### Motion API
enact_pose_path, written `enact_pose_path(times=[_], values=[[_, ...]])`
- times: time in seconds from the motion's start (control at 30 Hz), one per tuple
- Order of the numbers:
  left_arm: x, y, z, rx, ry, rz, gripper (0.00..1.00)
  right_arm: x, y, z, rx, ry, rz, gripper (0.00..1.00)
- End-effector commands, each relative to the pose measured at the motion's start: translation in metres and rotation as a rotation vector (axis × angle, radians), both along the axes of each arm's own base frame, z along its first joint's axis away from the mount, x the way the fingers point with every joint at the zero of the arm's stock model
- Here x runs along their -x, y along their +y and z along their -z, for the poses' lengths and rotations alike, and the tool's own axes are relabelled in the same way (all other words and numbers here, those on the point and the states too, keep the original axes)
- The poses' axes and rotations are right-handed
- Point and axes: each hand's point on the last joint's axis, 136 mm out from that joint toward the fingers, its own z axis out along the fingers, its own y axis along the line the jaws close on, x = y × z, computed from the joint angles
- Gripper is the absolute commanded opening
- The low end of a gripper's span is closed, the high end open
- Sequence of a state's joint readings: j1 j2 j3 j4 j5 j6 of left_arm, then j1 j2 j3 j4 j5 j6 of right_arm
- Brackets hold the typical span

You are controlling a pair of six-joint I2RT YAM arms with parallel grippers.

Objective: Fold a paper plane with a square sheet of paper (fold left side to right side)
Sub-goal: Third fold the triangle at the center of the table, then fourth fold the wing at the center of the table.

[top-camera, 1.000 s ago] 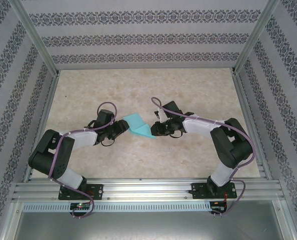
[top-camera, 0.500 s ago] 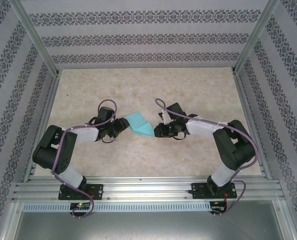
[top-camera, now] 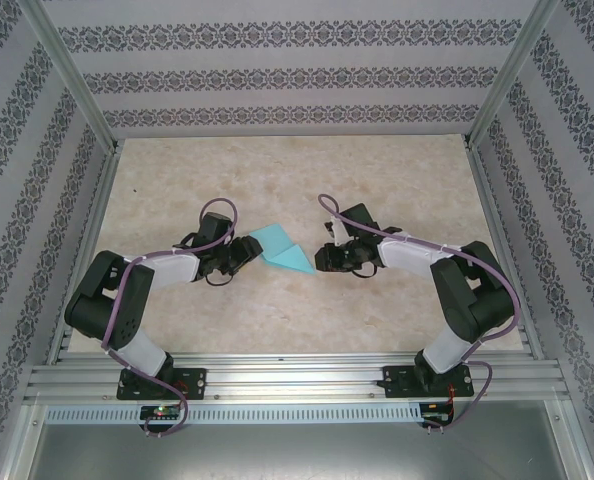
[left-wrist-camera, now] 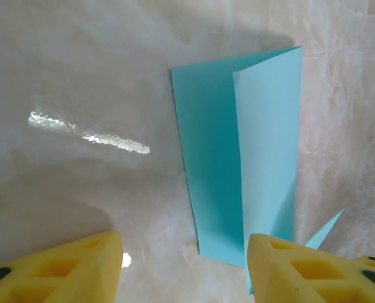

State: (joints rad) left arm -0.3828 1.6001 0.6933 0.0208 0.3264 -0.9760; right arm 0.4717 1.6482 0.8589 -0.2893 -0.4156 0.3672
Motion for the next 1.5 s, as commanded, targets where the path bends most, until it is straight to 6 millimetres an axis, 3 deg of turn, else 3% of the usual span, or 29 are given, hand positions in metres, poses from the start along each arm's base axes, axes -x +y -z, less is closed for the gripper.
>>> enact_pose_path(times=[0.0, 0.17, 0.3, 0.73, 1.07, 1.3, 1.47], values=[[-0.006, -0.002, -0.024, -0.009, -0.064, 0.01, 0.58, -0.004, -0.011, -0.004, 0.021, -0.032, 0.025, 0.29], [-0.011, -0.005, -0.051, 0.015, -0.113, 0.023, 0.61, -0.009, -0.02, -0.006, 0.017, -0.039, 0.057, 0.31], [-0.014, -0.011, -0.06, 0.057, -0.121, 0.028, 0.63, -0.009, -0.023, -0.01, 0.012, -0.047, 0.065, 0.31], [-0.028, -0.032, -0.036, 0.136, -0.063, 0.045, 0.61, -0.007, -0.024, -0.011, 0.005, -0.044, 0.07, 0.32], [-0.037, -0.043, -0.022, 0.151, -0.04, 0.068, 0.45, -0.004, -0.025, -0.01, 0.008, -0.041, 0.071, 0.32], [-0.045, -0.053, -0.023, 0.137, -0.062, 0.143, 0.14, -0.005, -0.03, -0.02, 0.005, -0.072, 0.088, 0.32], [-0.047, -0.065, -0.031, 0.139, -0.083, 0.25, 0.0, -0.004, -0.038, -0.026, 0.003, -0.089, 0.104, 0.32]])
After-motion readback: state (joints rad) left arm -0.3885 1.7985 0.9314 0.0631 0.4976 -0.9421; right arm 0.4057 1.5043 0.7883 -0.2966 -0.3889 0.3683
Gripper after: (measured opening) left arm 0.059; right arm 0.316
